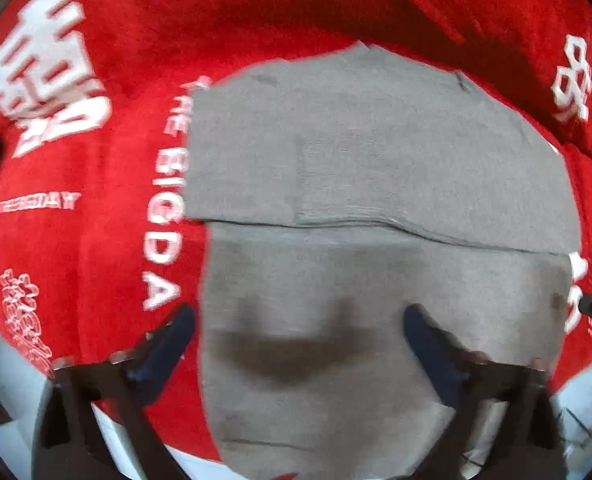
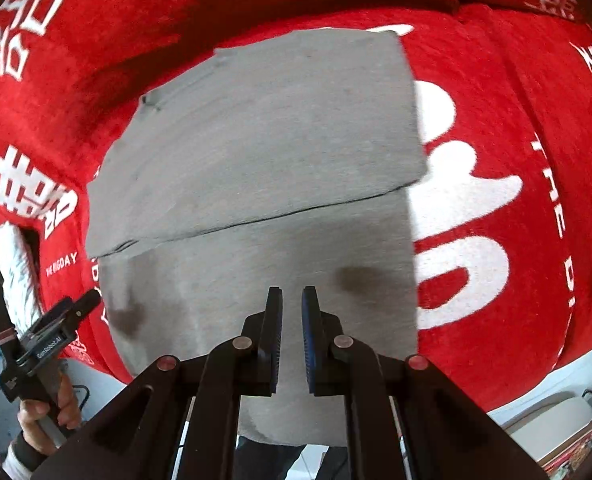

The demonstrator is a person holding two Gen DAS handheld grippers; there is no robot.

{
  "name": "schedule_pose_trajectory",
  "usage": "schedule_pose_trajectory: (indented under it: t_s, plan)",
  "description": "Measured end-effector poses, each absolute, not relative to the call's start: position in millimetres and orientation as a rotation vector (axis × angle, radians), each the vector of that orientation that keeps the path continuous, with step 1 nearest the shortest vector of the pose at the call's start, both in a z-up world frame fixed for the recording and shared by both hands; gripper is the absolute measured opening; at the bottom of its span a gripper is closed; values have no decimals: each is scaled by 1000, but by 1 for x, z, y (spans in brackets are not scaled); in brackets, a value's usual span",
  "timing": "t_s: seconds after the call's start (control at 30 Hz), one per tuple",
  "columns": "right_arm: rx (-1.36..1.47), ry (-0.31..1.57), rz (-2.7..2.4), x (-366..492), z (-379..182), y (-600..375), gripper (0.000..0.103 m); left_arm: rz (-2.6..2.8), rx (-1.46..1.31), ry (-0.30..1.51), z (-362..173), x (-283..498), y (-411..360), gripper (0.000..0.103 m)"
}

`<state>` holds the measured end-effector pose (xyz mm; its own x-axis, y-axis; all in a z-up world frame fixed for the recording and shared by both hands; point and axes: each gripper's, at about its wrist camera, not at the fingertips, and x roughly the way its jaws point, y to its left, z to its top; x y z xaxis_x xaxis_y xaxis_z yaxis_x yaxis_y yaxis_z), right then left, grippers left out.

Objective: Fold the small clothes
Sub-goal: 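Open both grippers and release the folded hem onto the sweater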

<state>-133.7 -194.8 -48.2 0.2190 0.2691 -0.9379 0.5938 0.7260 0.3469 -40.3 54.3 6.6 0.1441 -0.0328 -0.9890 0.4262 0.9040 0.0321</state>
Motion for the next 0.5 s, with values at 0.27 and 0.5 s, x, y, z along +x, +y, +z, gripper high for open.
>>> schedule_pose_trajectory:
  t_s: [0.27,0.5]
  plan:
    - [778,1323,-239,-127,-39,-180,84,-341,339,1406,14,-44,63,102]
    - [654,1294,-216,-122,-30,-161,103,-324,353,1435,9,-48,73,102]
